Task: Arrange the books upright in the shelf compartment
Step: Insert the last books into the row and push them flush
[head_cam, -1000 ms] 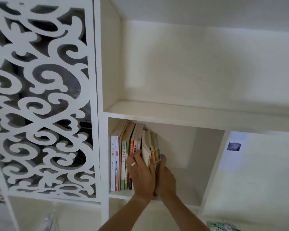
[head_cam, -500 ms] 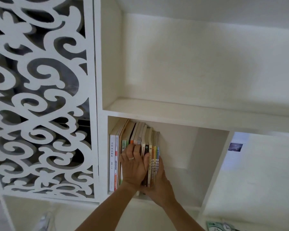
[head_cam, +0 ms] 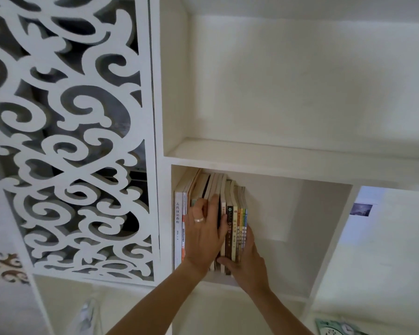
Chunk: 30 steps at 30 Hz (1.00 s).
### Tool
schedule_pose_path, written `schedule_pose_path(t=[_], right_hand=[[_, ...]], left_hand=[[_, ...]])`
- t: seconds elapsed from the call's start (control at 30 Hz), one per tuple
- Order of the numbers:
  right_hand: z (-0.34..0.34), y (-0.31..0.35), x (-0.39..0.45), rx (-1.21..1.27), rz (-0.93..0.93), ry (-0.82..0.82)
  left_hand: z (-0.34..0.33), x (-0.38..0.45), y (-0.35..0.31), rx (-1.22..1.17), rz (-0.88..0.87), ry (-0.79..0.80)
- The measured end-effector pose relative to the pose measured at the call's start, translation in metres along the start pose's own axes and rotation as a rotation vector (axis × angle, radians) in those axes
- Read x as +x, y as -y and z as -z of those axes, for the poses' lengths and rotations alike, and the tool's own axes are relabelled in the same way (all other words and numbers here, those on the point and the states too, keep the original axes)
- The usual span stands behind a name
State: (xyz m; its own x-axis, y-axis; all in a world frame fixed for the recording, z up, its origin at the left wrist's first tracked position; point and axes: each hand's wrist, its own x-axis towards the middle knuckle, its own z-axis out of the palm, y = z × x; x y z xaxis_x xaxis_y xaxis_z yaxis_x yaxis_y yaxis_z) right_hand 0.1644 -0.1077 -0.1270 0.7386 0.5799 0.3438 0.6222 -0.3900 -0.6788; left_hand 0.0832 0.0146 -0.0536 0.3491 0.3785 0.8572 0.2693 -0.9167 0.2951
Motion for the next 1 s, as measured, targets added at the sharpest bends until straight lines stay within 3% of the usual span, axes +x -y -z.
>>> schedule_pose_path(t=[0.17,0.33,0.47,0.73,0.9,1.0], right_hand=[[0.003,-0.003,0.002,0.073,0.005,0.015],[0.002,0.001,0.003,0.084,0.01,0.007],[0.0,0.006,-0.002,0.116,0.004,-0.032],[-0.012,0.01,-0.002,0.079,-0.095,-0.052],[-0.009,0.017,-0.01,0.019,-0.152,-0.056],[-0.01,0.02,-0.009,-0.006,-0.188,-0.078]], left_hand=[[0.008,-0.008,-0.003,-0.113,-0.046,-0.034],[0.034,-0.039,-0.028,-0.418,0.159,-0.007],[0.053,-0.069,-0.035,-0.489,0.261,0.019],[0.081,0.011,-0.064,-0.39,0.49,0.213],[0.065,0.04,-0.052,-0.165,0.386,0.353],[0.06,0.026,-0.052,-0.188,0.359,0.306]])
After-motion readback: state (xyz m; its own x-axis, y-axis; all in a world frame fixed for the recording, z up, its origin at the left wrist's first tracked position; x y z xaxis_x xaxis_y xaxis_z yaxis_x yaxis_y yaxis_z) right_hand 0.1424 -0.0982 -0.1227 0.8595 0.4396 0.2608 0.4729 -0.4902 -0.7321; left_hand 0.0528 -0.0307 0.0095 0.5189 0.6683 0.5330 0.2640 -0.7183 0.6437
